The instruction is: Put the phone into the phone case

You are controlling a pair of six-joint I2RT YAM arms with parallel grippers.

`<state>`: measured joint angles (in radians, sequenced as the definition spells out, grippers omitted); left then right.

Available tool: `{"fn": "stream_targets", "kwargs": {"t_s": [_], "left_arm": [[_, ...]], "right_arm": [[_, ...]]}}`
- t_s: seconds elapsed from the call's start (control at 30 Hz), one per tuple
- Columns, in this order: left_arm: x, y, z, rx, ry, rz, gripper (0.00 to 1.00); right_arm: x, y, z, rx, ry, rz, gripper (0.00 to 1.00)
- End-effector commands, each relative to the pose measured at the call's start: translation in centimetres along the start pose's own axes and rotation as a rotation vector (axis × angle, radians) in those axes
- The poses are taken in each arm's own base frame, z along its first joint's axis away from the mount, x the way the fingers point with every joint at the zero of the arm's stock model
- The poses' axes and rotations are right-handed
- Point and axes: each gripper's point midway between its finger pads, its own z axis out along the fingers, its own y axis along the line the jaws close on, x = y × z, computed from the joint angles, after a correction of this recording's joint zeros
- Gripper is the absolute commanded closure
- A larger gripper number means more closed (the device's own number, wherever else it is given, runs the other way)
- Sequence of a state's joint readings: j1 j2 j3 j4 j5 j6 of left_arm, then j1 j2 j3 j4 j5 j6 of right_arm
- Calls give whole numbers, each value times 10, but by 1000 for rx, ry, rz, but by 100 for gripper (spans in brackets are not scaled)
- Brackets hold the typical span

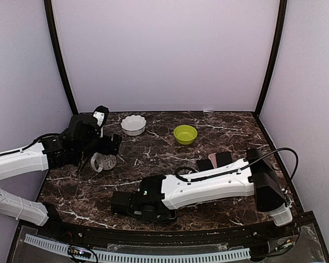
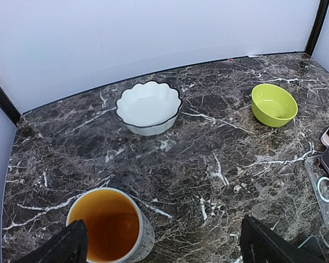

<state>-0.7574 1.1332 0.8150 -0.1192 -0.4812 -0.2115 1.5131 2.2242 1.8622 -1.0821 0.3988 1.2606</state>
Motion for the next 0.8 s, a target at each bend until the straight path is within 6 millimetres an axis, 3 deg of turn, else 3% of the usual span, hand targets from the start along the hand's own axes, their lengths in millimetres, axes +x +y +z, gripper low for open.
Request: {"fn": "stream_targets", "kwargs": {"t_s": [0.0, 0.5, 0.77], "left_arm": [[-2, -4, -3, 24, -19, 3, 1], [0, -13, -3, 78, -11, -2, 1], [1, -14, -2, 81, -8, 0, 1]], "right_arm": [[7, 5, 11, 23, 20, 39, 76], [33, -23, 36, 158, 79, 27, 87], [53, -28, 54, 103, 143, 65, 87]]}}
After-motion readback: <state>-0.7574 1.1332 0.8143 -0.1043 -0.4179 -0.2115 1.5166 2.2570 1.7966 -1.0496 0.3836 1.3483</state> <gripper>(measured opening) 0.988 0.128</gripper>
